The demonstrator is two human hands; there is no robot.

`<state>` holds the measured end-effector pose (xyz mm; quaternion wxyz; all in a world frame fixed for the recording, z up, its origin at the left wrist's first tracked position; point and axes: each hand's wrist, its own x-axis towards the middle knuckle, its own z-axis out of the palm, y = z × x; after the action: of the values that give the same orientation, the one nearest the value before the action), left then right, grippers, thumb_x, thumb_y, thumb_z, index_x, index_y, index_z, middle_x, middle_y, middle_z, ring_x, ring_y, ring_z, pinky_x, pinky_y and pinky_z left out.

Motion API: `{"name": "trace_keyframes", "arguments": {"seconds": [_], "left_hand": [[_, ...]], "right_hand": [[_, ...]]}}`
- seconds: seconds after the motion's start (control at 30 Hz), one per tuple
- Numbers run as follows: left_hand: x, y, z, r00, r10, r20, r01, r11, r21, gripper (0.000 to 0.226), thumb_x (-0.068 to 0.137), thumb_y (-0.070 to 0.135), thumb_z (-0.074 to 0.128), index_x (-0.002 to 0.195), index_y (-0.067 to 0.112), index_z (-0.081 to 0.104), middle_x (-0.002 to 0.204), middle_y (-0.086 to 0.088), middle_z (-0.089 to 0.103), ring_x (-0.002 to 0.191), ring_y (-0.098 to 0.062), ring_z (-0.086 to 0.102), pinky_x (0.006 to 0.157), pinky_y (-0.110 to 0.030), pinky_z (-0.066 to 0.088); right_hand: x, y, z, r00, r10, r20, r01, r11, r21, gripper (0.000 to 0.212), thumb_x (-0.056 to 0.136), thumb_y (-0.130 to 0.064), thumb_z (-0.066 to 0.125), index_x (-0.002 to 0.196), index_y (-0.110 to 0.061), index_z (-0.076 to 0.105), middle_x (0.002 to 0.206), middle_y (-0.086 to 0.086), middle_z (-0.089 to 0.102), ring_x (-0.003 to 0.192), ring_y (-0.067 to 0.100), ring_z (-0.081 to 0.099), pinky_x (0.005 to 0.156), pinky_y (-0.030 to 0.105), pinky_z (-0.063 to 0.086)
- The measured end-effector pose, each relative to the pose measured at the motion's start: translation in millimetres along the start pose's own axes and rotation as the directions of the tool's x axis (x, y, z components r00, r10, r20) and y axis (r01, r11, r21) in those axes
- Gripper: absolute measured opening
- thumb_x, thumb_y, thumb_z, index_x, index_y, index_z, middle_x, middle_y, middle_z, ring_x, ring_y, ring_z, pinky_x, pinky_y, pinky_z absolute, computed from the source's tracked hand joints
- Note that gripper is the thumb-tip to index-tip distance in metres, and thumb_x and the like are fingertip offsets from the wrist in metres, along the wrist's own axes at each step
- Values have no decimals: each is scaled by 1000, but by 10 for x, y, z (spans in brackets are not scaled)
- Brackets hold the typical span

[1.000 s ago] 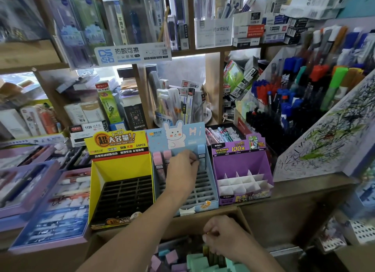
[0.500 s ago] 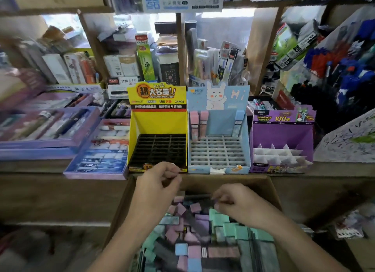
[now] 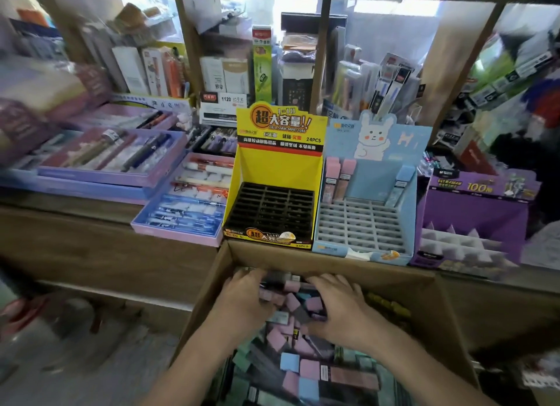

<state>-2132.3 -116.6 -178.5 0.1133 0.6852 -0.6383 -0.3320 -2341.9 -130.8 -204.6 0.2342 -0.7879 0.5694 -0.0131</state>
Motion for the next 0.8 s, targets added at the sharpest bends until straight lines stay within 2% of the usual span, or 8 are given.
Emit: {"name": "trace_keyframes", "arguments": {"seconds": [0.1, 0.17, 0.33, 0.53, 0.67, 0.73, 0.8], "left_hand": [[18, -23, 46, 999, -32, -18, 33, 995, 92, 63, 84, 26, 71, 141, 36, 46, 138, 5, 45, 130, -24, 43, 113, -39, 40], [20, -24, 69, 998, -55, -20, 58, 986, 157, 67, 83, 24, 72, 143, 34, 43, 139, 5, 42, 131, -23, 38, 114, -37, 36], [19, -35, 104, 998, -66, -5, 66, 977, 202, 74, 78, 26, 76, 143, 35, 42, 136, 5, 38, 130, -21, 32, 115, -39, 35], [19, 14, 105, 999, -33, -3, 33, 958, 286, 56, 78, 28, 76, 129, 42, 55, 137, 9, 44, 126, -22, 34, 113, -40, 33], [19, 70, 118, 1000, -17, 11, 13, 965, 260, 52, 79, 29, 77, 125, 43, 59, 138, 10, 46, 130, -22, 34, 115, -40, 27], [13, 75, 115, 999, -6, 36, -2, 979, 205, 48, 78, 32, 78, 122, 42, 62, 132, 10, 49, 127, -22, 37, 115, -40, 31], [-6, 79, 109, 998, 13, 69, -18, 997, 74, 42, 77, 33, 80, 116, 41, 66, 117, 12, 51, 119, -18, 43, 109, -34, 40]], "right_hand": [[4, 31, 22, 999, 43, 9, -43, 999, 31, 92, 78, -65, 72, 154, -33, 32, 148, -14, 40, 142, 15, 31, 121, 45, 24], [1, 54, 9, 996, 79, 31, -81, 995, 63, 90, 75, -67, 73, 151, -33, 37, 143, -13, 42, 140, 16, 35, 120, 46, 28], [-21, 107, -68, 991, 113, 70, -117, 991, 69, 87, 73, -66, 77, 146, -30, 44, 138, -10, 46, 133, 18, 41, 116, 43, 34], [-23, 83, -102, 989, 123, 79, -134, 980, 145, 74, 75, -55, 83, 138, -31, 52, 133, -9, 52, 128, 17, 47, 112, 43, 40], [-9, 97, -107, 982, 160, 105, -182, 951, 249, 54, 72, -49, 87, 116, -35, 58, 116, -10, 58, 109, 17, 56, 96, 42, 53], [-2, 110, -94, 980, 160, 115, -188, 939, 290, 47, 74, -46, 86, 111, -36, 59, 111, -10, 60, 104, 16, 59, 91, 41, 55], [11, 125, -79, 982, 156, 105, -183, 921, 344, 35, 80, -42, 82, 106, -35, 61, 106, -11, 64, 98, 13, 63, 85, 39, 58]]}}
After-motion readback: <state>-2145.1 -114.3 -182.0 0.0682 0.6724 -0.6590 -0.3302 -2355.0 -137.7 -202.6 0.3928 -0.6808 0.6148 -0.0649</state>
